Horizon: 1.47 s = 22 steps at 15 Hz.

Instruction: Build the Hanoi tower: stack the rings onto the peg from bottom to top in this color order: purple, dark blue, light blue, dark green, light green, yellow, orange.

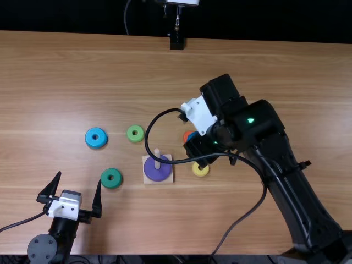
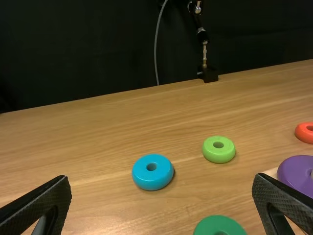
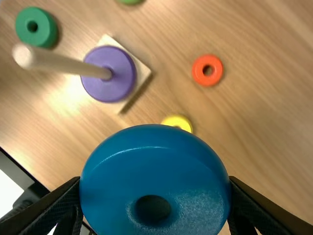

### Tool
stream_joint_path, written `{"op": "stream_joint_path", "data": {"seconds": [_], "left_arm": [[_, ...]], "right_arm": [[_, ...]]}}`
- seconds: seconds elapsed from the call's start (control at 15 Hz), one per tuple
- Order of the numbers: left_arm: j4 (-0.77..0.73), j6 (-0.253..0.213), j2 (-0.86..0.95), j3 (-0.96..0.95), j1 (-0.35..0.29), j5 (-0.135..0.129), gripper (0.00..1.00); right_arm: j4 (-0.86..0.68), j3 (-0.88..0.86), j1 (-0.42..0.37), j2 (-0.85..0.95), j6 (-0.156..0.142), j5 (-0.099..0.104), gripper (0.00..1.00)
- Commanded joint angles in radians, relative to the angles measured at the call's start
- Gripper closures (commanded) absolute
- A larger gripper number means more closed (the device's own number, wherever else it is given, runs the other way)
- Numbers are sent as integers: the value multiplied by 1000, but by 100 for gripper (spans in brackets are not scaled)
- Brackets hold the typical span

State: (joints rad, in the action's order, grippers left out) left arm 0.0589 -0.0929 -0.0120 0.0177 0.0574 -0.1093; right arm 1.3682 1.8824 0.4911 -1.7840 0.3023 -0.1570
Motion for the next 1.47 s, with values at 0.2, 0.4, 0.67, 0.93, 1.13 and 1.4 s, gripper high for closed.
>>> {"op": "stream_joint_path", "data": {"seconds": [0.2, 0.4, 0.67, 0.93, 1.13, 1.4], "left_arm": [[11, -8, 12, -18, -1, -18, 0], [11, -8, 12, -18, -1, -18, 0], [11, -8, 12, -18, -1, -18, 0], [11, -8, 12, -18, -1, -18, 0], [11, -8, 12, -18, -1, -18, 0], [11, -8, 12, -18, -1, -18, 0]], "right_arm": [[-9, 93, 55, -29, 1, -20, 100], [-33, 113, 73, -31, -2, -22, 100], [-49, 167, 132, -100, 0, -22, 100], [-49, 169, 165, -114, 0, -22, 100], [-49, 188, 190, -135, 0, -22, 100], [-49, 204, 199, -166, 0, -22, 100]]}}
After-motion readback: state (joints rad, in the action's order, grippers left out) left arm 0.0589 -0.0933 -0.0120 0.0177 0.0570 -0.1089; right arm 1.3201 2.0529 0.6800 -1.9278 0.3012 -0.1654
